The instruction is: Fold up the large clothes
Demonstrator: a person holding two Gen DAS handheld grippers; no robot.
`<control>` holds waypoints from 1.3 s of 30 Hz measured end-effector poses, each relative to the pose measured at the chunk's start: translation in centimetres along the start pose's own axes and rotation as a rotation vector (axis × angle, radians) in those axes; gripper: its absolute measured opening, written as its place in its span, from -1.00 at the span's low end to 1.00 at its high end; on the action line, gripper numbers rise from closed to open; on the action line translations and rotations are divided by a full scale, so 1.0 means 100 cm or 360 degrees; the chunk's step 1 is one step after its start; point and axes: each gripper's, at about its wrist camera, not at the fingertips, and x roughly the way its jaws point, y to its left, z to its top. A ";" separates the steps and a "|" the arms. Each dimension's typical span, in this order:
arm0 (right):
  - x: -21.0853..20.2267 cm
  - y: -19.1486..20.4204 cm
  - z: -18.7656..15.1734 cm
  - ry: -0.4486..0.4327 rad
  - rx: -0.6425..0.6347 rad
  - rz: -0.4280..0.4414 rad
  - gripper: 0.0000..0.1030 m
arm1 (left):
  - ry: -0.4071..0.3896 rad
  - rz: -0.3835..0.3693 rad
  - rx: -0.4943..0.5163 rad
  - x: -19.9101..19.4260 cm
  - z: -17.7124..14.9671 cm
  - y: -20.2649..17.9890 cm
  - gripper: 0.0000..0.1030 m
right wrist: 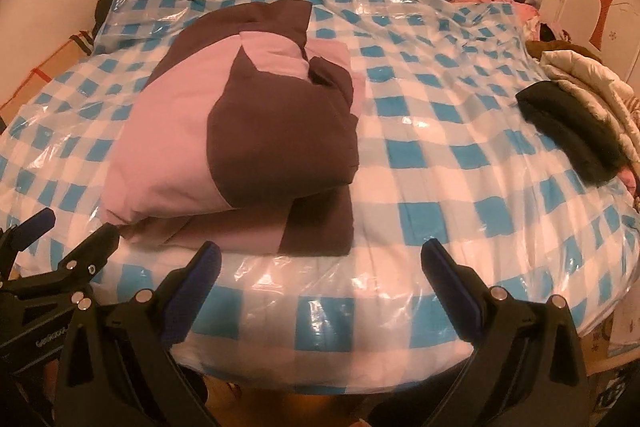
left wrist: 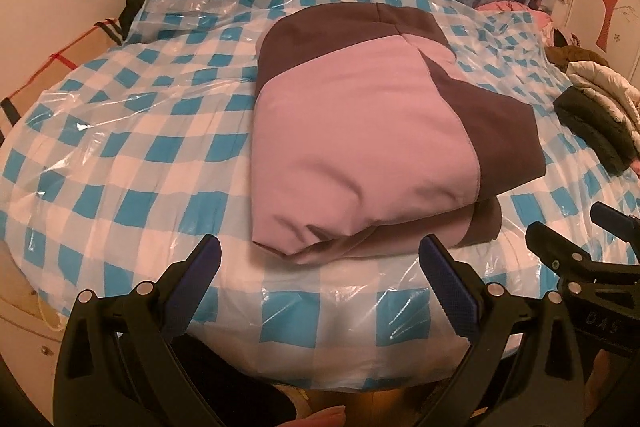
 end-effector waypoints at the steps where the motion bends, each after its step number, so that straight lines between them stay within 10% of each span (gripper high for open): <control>1: 0.000 0.000 0.000 0.0000 -0.0003 -0.0005 0.86 | 0.0002 -0.0003 -0.0002 0.000 0.000 0.000 0.85; 39: 0.004 0.007 0.000 0.0018 -0.0074 -0.0016 0.86 | 0.0040 -0.0021 -0.0031 0.007 -0.004 0.009 0.85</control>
